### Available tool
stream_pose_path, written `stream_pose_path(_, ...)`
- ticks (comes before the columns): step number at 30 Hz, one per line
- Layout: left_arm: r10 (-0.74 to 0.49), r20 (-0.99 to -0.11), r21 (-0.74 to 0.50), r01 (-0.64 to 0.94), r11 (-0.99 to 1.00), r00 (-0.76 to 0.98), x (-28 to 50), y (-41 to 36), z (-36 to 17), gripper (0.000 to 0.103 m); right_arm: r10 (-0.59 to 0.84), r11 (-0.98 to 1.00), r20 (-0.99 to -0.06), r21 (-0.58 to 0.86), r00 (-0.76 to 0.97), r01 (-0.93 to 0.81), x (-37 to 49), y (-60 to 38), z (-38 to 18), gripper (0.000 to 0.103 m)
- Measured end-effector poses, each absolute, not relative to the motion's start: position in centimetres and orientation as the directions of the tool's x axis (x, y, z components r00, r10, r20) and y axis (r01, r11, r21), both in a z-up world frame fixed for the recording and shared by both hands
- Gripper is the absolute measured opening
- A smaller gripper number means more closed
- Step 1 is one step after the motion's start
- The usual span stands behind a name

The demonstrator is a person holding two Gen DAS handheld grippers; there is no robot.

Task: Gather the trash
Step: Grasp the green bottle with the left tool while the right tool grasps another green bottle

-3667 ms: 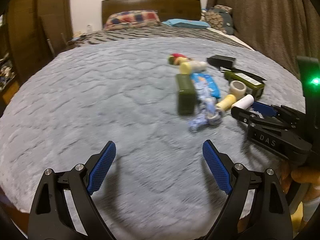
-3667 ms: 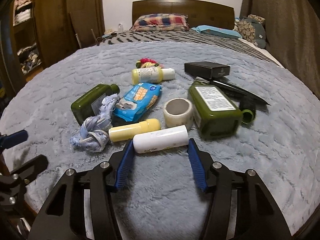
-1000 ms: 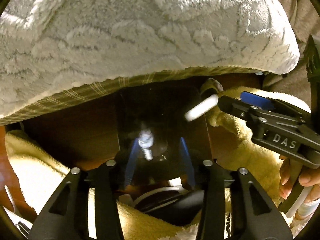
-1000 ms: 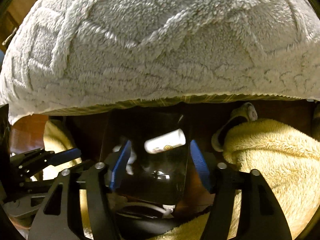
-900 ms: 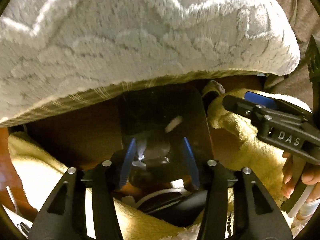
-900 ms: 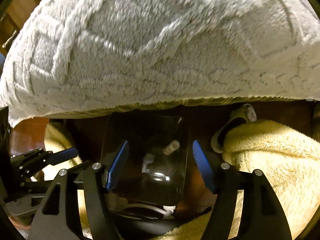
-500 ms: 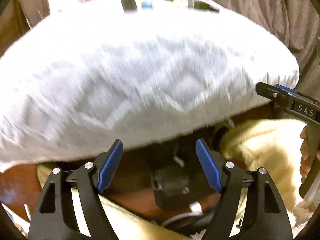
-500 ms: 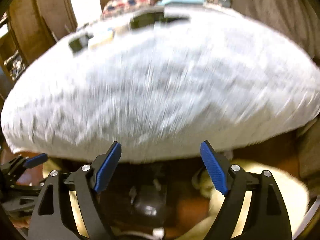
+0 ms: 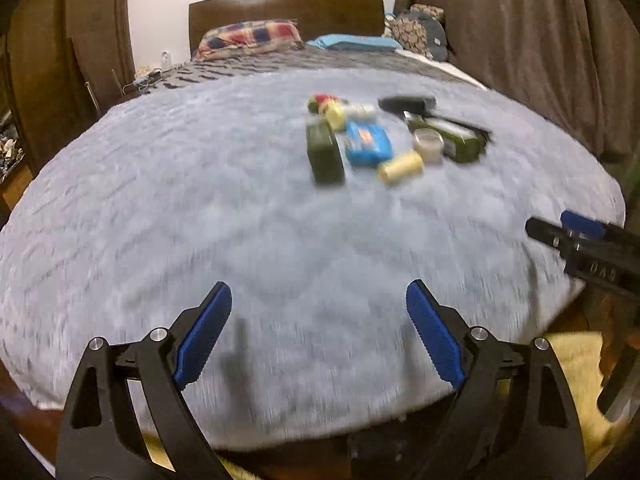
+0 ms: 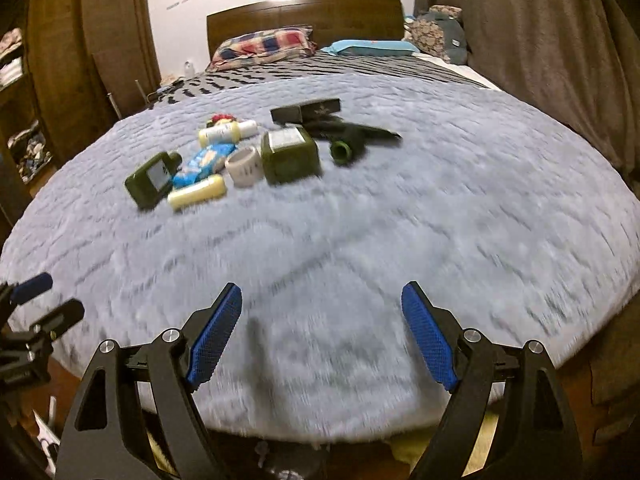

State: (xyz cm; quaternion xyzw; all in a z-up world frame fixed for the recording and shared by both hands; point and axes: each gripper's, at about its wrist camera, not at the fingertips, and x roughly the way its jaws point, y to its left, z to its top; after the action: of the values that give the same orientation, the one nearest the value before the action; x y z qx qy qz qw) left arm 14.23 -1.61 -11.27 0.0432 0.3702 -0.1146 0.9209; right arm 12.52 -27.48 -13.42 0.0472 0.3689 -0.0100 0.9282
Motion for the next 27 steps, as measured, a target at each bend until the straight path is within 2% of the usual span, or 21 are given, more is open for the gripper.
stream_pose_path(3, -0.172, -0.674, -0.007, 0.227, 0.974, 0.718, 16.0, -1.6, -11.2, 0.085, 0.019, 0.996, -0.681, 0.076, 0.732, 0.044, 14.9, -27.4, -13.0, 0.081)
stream_pose_path(4, -0.173, -0.671, -0.009, 0.225, 0.974, 0.721, 16.9, -1.7, -11.0, 0.085, 0.023, 0.996, -0.683, 0.075, 0.730, 0.039, 15.3, -27.4, -13.0, 0.075)
stream_pose_path(7, -0.158, -0.673, -0.001, 0.212, 0.977, 0.723, 19.1, -2.1, -10.9, 0.085, 0.043, 0.997, -0.689, 0.077, 0.723, 0.014, 17.3, -27.1, -13.0, 0.068)
stream_pose_path(14, -0.173, -0.693, -0.019, 0.222, 0.975, 0.699, 22.9, -3.1, -11.3, 0.081, 0.047, 0.997, -0.716, 0.073, 0.696, 0.009, 21.1, -26.5, -13.8, 0.067)
stream_pose_path(22, -0.180, -0.726, -0.032, 0.228, 0.973, 0.663, 27.2, -3.9, -12.3, 0.062, 0.048, 0.998, -0.738, 0.063, 0.673, -0.002, 25.1, -26.3, -13.9, 0.066)
stream_pose_path(26, -0.188, -0.740, -0.045, 0.231, 0.972, 0.646, 28.7, -4.0, -12.9, 0.057, 0.047, 0.998, -0.751, 0.060, 0.658, -0.002, 26.7, -25.9, -14.3, 0.066)
stream_pose_path(27, -0.190, -0.742, -0.044, 0.236, 0.971, 0.643, 28.9, -4.0, -13.0, 0.052, 0.048, 0.998, -0.752, 0.059, 0.657, -0.004, 26.9, -25.9, -14.4, 0.064)
